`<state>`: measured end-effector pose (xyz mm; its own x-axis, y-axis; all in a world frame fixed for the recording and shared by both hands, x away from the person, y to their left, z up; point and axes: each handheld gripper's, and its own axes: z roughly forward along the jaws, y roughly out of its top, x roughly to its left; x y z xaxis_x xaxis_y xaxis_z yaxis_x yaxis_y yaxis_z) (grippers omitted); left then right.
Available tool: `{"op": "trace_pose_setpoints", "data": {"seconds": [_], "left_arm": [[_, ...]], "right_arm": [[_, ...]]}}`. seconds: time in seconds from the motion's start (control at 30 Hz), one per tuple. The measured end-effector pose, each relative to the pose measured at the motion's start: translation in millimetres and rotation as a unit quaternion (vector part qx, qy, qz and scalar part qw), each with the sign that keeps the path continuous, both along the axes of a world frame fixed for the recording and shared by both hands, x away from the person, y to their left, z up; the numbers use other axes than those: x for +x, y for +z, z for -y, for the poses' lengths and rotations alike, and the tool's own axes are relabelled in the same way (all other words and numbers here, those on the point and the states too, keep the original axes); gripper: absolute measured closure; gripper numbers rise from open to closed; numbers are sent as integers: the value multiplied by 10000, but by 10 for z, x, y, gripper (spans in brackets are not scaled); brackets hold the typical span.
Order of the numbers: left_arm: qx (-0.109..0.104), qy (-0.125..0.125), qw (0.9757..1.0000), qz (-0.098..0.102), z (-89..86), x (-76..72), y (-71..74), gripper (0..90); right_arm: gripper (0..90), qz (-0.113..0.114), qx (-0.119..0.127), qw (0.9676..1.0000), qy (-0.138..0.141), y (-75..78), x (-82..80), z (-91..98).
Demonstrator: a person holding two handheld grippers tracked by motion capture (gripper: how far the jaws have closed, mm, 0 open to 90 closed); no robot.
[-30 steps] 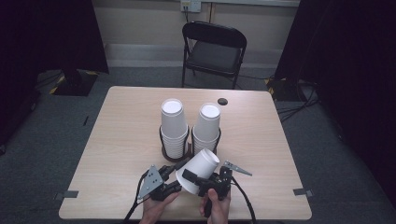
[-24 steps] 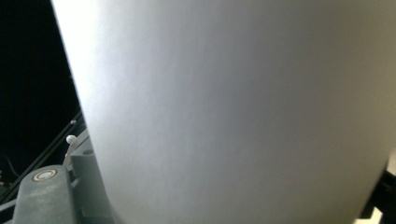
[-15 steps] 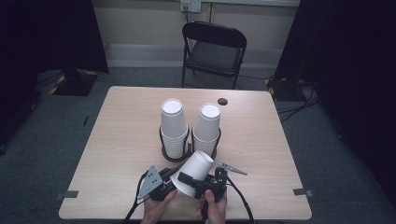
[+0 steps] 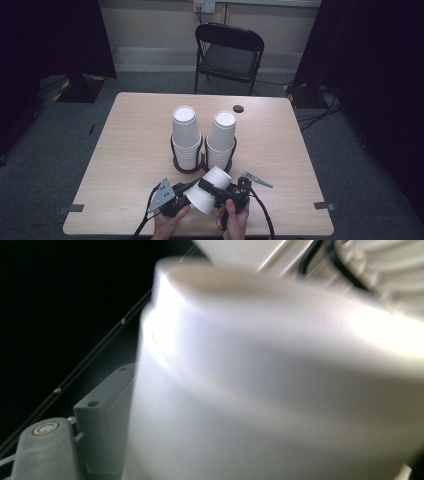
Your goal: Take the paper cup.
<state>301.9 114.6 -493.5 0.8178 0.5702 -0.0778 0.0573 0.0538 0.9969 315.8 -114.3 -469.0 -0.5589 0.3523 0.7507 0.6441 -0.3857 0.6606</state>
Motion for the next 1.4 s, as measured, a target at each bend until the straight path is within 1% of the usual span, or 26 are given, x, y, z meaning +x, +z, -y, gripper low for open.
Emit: {"op": "trace_pose_setpoints", "data": {"seconds": [0.07, 0.17, 0.3, 0.33, 0.37, 0.43, 0.47, 0.5, 0.57, 0.63, 0.7, 0.77, 0.9, 0.93, 0.97, 1.03, 1.1, 1.17, 1.2, 1.3, 1.33, 1.37, 1.4], "left_arm": [[29, -20, 10000, -68, 2, 0, 2, 855], [47, -40, 9998, -166, 0, 6, 3, 857], [91, -90, 9997, -227, -16, 7, 7, 859], [114, -117, 9996, -240, -22, 4, 7, 860], [121, -143, 9995, -236, -31, 2, 5, 860], [112, -178, 9994, -277, -40, -4, -2, 861], [131, -189, 9993, -286, -44, -1, -6, 861], [156, -198, 9992, -302, -48, 1, -8, 861], [215, -227, 9989, -349, -53, 5, -8, 861], [237, -286, 9987, -339, -67, -11, 10, 860], [414, -276, 9983, -290, -74, -28, 43, 860], [583, -298, 9975, -266, -78, -34, 67, 861], [739, -334, 9962, -309, -94, -23, 102, 862], [753, -347, 9960, -340, -101, -15, 106, 862], [714, -380, 9958, -418, -111, -9, 105, 862], [698, -377, 9956, -499, -142, 7, 99, 862], [693, -361, 9951, -601, -178, 23, 93, 863], [725, -344, 9945, -679, -213, 34, 92, 863], [775, -326, 9940, -693, -233, 41, 96, 863], [845, -252, 9931, -772, -294, 54, 119, 863], [870, -237, 9929, -780, -318, 60, 130, 863], [917, -216, 9926, -769, -344, 68, 141, 863], [874, -189, 9928, -797, -359, 73, 150, 862]], "right_arm": [[131, 30, -66, 10000, -58, 2, 16, 31], [123, 43, -113, 9999, -72, -6, 31, 39], [121, 30, -133, 9999, -59, -8, 54, 48], [136, 63, -146, 9998, -97, -3, 58, 54], [136, 97, -145, 9997, -157, 7, 61, 67], [141, 92, -139, 9994, -297, 34, 75, 106], [141, 137, -174, 9991, -366, 44, 83, 128], [141, 136, -212, 9988, -432, 56, 88, 146], [141, 189, -242, 9984, -468, 66, 99, 175], [140, 288, -405, 9973, -533, 77, 103, 187], [134, 378, -494, 9966, -535, 84, 109, 198], [134, 501, -666, 9946, -615, 92, 107, 205], [136, 663, -826, 9920, -693, 116, 106, 236], [131, 730, -831, 9914, -707, 124, 101, 249], [130, 795, -859, 9903, -742, 132, 94, 262], [125, 971, -997, 9869, -818, 145, 75, 287], [124, 1159, -1054, 9847, -759, 149, 61, 311], [124, 1274, -1102, 9833, -686, 147, 44, 337], [125, 1309, -1122, 9828, -667, 147, 37, 345], [127, 1354, -1204, 9811, -678, 142, 19, 365], [128, 1393, -1249, 9798, -703, 139, 14, 366], [127, 1473, -1288, 9785, -653, 134, 9, 371], [127, 1581, -1337, 9761, -651, 127, 5, 373]]}}
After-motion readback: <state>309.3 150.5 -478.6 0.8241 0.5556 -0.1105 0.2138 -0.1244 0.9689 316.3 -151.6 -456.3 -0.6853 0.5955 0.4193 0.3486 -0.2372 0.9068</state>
